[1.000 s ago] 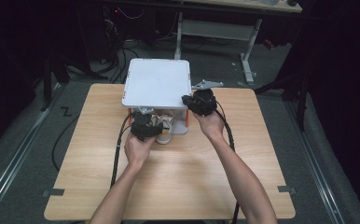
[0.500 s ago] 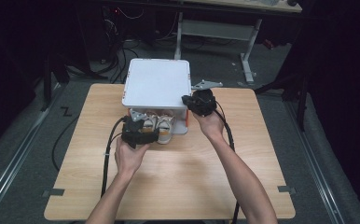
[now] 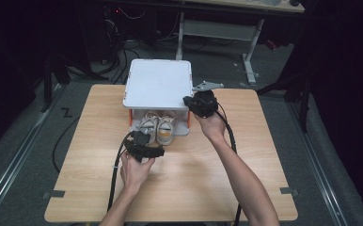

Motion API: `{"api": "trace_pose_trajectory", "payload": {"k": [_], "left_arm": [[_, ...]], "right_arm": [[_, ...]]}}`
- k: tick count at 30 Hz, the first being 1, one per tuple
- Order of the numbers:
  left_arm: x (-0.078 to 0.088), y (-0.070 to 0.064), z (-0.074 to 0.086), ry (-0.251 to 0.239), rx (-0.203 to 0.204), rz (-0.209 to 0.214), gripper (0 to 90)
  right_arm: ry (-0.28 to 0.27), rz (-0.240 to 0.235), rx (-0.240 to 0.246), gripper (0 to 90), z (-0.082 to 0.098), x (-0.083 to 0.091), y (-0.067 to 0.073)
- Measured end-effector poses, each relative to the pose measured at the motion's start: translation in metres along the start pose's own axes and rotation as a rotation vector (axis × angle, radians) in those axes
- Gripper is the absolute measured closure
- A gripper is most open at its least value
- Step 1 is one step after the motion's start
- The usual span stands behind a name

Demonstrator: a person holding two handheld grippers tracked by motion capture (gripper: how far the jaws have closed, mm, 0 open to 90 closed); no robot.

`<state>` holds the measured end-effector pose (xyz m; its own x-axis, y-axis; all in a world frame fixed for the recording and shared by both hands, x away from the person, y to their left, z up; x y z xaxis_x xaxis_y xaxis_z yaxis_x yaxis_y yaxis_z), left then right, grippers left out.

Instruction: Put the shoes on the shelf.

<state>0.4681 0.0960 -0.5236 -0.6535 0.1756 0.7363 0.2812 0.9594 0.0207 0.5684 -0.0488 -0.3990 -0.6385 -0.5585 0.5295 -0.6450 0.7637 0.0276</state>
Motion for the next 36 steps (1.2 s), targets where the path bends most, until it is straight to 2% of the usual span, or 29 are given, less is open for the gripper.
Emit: {"api": "trace_pose_trajectory", "payload": {"k": [2, 4, 10, 12, 19, 28, 32, 36], "left_arm": [[-0.006, -0.001, -0.001, 0.013, 0.012, 0.013, 12.4], [-0.010, -0.002, -0.002, 0.025, 0.022, 0.006, 14.5], [-0.014, -0.004, -0.006, 0.010, 0.030, -0.006, 15.3], [-0.015, -0.004, -0.008, -0.002, 0.048, -0.005, 16.9], [-0.023, -0.003, -0.018, 0.004, 0.073, -0.018, 20.2], [-0.037, -0.002, -0.029, -0.068, 0.126, -0.029, 23.0], [-0.043, 0.000, -0.036, -0.054, 0.120, -0.038, 24.2], [-0.051, 0.001, -0.043, -0.073, 0.141, -0.046, 25.7]], "right_arm": [[-0.001, 0.001, -0.003, 84.9, 0.000, 0.000, 0.000], [0.000, 0.001, -0.006, 84.9, 0.000, 0.000, 0.000], [0.000, 0.005, 0.000, 84.9, 0.000, 0.000, 0.001], [0.000, 0.008, 0.003, 84.9, 0.000, 0.000, 0.001], [-0.001, 0.009, 0.010, 84.9, 0.000, 0.000, 0.001], [-0.002, 0.009, 0.005, 84.9, 0.000, 0.000, 0.001], [0.000, 0.012, 0.005, 84.9, 0.000, 0.000, 0.001], [-0.001, 0.011, -0.001, 84.9, 0.000, 0.000, 0.001]]}}
Point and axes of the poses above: each handheld gripper's, and its own axes: x roughly backward along the jaws, z roughly out of its underside, y roughly to its left, the point moved 9 cm from there along -x, roughly forward along the jaws, and after that the axes turned 5 degrees about -x, right-handed, at the moved point
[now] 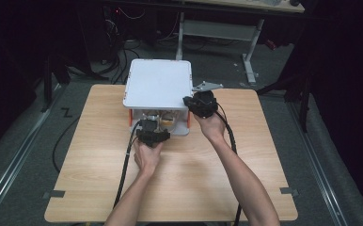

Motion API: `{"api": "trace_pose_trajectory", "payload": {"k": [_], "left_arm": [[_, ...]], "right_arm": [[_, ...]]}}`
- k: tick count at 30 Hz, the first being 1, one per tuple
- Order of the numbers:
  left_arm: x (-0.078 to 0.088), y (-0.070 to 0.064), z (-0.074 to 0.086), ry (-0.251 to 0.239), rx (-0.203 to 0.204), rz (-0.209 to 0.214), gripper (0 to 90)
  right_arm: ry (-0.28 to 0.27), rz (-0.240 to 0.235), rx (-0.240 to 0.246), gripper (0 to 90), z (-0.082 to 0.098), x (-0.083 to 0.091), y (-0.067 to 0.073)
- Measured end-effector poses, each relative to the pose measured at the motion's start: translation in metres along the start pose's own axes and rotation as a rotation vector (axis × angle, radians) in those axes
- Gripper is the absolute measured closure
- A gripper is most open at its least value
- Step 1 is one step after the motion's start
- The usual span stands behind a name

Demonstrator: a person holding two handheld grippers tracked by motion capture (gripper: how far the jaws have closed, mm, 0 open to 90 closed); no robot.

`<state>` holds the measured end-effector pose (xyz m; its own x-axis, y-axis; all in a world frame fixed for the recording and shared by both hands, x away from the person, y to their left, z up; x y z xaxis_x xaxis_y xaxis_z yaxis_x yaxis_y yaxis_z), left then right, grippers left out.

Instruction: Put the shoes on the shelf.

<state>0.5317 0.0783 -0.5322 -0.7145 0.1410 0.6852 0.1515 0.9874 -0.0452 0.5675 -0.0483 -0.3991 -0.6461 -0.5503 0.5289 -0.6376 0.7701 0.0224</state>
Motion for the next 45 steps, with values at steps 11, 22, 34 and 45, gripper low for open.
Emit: {"api": "trace_pose_trajectory", "payload": {"k": [11, 22, 34, 45], "left_arm": [[-0.015, -0.002, -0.011, -0.036, 0.036, 0.001, 26.9], [0.000, -0.001, -0.005, -0.019, -0.086, -0.005, 32.4], [0.042, 0.012, -0.003, -0.086, -0.138, 0.103, 34.3], [0.080, 0.016, 0.001, -0.127, -0.139, 0.219, 36.2]], "right_arm": [[0.001, 0.002, -0.004, 84.8, 0.000, 0.000, 0.000], [-0.002, 0.003, -0.006, 81.7, 0.001, 0.001, 0.000], [-0.032, -0.013, -0.053, 58.7, 0.006, 0.025, -0.004], [-0.051, -0.020, -0.068, 53.1, 0.035, 0.081, -0.021]]}}
Point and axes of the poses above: each handheld gripper's, and its own axes: x roughly backward along the jaws, z roughly out of its underside, y roughly to its left, the point moved 9 cm from there along -x, roughly forward along the jaws, and after that the axes turned 5 degrees about -x, right-handed, at the moved point
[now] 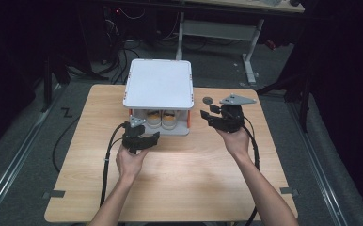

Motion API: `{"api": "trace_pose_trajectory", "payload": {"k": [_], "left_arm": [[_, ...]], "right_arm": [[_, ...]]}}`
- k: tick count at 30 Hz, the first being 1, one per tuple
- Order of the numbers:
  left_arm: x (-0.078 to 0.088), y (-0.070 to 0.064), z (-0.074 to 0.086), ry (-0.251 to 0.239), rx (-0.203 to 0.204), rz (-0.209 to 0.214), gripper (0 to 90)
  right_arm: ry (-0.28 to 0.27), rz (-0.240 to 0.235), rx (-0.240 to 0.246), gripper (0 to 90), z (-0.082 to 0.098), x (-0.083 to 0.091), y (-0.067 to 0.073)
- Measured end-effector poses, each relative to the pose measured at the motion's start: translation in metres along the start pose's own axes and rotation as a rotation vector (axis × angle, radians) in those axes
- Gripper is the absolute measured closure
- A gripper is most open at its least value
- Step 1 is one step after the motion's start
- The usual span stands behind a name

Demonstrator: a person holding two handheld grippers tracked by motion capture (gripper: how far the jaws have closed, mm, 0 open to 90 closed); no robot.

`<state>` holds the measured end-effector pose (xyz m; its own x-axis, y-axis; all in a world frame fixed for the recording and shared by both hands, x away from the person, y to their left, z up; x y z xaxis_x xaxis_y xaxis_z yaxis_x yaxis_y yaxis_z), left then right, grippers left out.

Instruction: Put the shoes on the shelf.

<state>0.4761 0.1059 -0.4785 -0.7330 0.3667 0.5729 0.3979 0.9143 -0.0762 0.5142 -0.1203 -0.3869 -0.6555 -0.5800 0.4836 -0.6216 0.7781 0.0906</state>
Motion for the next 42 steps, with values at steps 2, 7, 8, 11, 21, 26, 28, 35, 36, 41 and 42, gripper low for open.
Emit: {"api": "trace_pose_trajectory", "payload": {"k": [2, 7, 8, 11, 21, 26, 28, 35, 36, 41, 42], "left_arm": [[0.008, 0.000, -0.001, -0.024, 0.013, 0.016, 35.7], [0.020, 0.000, -0.002, -0.064, 0.005, 0.015, 34.9], [0.022, 0.000, -0.003, -0.068, 0.003, 0.016, 34.9], [0.031, -0.001, -0.006, -0.093, 0.011, 0.035, 34.4], [0.055, 0.004, -0.001, -0.135, -0.005, 0.046, 29.0], [0.065, 0.009, 0.003, -0.152, 0.005, 0.049, 28.2], [0.069, 0.011, 0.004, -0.155, 0.004, 0.047, 28.3], [0.077, 0.015, 0.011, -0.154, 0.007, 0.046, 28.0], [0.078, 0.016, 0.013, -0.155, 0.003, 0.042, 27.9], [0.083, 0.018, 0.018, -0.158, 0.007, 0.039, 27.9], [0.083, 0.019, 0.020, -0.158, 0.015, 0.041, 27.9]], "right_arm": [[-0.003, 0.003, -0.009, 53.0, 0.005, 0.009, -0.003], [-0.033, -0.002, -0.041, 52.7, 0.014, 0.030, -0.011], [-0.039, 0.000, -0.041, 52.5, 0.015, 0.033, -0.012], [-0.050, -0.004, -0.060, 52.1, 0.019, 0.040, -0.015], [-0.078, -0.005, -0.087, 51.0, 0.039, 0.062, -0.019], [-0.090, 0.002, -0.107, 50.8, 0.049, 0.073, -0.025], [-0.092, 0.003, -0.121, 50.8, 0.053, 0.077, -0.028], [-0.115, 0.016, -0.154, 49.4, 0.066, 0.090, -0.040], [-0.118, 0.017, -0.158, 49.2, 0.068, 0.092, -0.041], [-0.127, 0.040, -0.162, 48.2, 0.082, 0.099, -0.048], [-0.128, 0.041, -0.166, 47.9, 0.084, 0.100, -0.049]]}}
Point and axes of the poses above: each handheld gripper's, and its own axes: x roughly backward along the jaws, z roughly out of its underside, y roughly to its left, the point moved 9 cm from there along -x, roughly forward along the jaws, and after that the axes turned 5 degrees about -x, right-handed, at the moved point
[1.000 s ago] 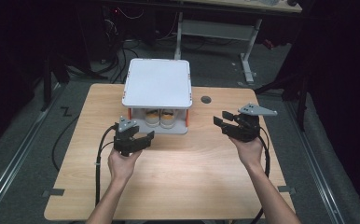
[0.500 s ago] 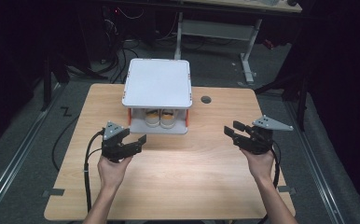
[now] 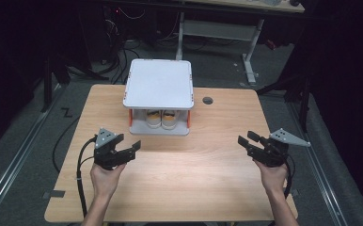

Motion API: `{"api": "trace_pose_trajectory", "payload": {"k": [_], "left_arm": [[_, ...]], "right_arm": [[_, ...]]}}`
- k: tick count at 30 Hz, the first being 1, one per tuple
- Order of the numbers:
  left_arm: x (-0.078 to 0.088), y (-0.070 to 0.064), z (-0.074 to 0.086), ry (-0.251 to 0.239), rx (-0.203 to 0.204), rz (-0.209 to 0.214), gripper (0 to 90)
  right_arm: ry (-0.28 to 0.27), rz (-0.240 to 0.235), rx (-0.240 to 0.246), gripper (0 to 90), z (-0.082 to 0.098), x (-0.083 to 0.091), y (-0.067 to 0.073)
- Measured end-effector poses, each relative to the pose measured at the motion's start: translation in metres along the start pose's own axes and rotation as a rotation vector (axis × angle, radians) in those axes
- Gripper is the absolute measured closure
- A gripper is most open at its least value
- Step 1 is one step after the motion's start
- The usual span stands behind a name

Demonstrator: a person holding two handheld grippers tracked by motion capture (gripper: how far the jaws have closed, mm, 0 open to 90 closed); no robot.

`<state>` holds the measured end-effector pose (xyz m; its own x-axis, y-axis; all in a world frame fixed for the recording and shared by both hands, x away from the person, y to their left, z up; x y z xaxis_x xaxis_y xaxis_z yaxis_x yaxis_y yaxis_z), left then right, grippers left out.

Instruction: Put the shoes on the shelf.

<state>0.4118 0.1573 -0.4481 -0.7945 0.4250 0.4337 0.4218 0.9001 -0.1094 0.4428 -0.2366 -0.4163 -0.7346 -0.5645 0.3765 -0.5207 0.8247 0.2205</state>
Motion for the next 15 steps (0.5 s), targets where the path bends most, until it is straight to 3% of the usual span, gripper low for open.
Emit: {"api": "trace_pose_trajectory", "payload": {"k": [4, 15], "left_arm": [[0.007, 0.002, 0.003, -0.030, -0.004, -0.026, 32.2], [0.011, 0.012, 0.021, -0.001, 0.000, -0.044, 30.6]], "right_arm": [[-0.023, 0.017, -0.008, 43.4, 0.010, 0.005, -0.007], [-0.041, 0.048, -0.040, 40.8, 0.036, 0.015, -0.023]]}}
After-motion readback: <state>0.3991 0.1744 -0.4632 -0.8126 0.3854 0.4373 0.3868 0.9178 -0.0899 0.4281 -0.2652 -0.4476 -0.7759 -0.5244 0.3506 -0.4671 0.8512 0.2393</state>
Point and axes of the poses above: each handheld gripper's, and its own axes: x roughly backward along the jaws, z roughly out of its underside, y roughly to its left, the point moved 9 cm from there along -x, roughly forward along the jaws, and after that the axes turned 5 degrees about -x, right-handed, at the moved point
